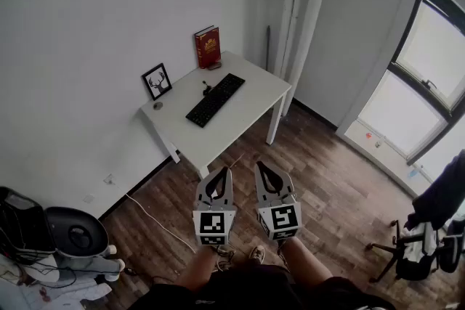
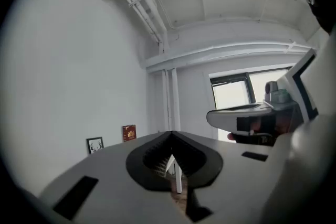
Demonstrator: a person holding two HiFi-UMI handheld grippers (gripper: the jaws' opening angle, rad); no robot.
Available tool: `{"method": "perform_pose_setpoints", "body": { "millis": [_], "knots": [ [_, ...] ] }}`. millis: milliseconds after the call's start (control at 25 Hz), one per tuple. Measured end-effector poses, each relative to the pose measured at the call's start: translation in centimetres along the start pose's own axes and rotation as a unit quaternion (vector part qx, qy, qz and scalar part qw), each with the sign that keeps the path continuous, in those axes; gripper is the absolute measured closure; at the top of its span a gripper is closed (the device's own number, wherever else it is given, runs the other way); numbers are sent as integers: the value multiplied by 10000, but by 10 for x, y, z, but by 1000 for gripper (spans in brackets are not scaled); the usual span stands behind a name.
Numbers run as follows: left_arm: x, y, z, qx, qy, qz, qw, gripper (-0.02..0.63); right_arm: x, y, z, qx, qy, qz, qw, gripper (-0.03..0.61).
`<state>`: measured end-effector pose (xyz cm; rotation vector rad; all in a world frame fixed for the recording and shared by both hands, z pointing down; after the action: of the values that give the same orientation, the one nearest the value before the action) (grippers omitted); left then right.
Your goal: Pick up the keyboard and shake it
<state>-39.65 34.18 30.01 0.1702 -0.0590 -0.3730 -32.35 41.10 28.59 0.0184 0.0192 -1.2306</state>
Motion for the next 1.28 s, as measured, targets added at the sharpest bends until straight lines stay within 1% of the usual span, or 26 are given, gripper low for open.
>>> {"method": "perform_pose_setpoints", "body": {
  "millis": [240,360,480,640,720,840,960,1120,1280],
  "knots": [
    [16,18,10,58,-207,10,9998,613,-1,18,8,25,-53,-66,10000,557],
    [26,25,14,34,-227,-70,9997,612,2,28,14,-42,-94,-168,9998,557],
    [35,31,17,7,-271,-211,9994,614,6,39,17,57,-46,-311,9995,557],
    [43,37,31,104,-495,-404,9979,614,11,47,29,69,-41,-566,9984,557],
    [50,38,43,193,-681,-398,9967,612,16,52,42,212,-120,-626,9977,557],
    [63,29,54,376,-960,-358,9940,613,29,51,65,540,-322,-747,9952,557],
    [81,19,59,488,-1056,-293,9928,612,47,52,76,562,-428,-817,9942,557],
    [118,4,85,313,-1155,-182,9926,614,82,63,92,431,-557,-776,9945,557],
    [178,-17,108,147,-1195,-42,9927,612,130,84,110,148,-832,-802,9932,557]
  ]
}}
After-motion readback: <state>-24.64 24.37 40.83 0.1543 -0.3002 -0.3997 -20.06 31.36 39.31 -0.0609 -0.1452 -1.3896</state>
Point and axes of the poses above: the fingertips, and each gripper's own axes: x forward along the fingers, y to its right, z out of its underside, the point moved 2 cm from there along -x, backward along the fingers, and after that the axes turned 8 degrees about x, right-handed, at the moved point
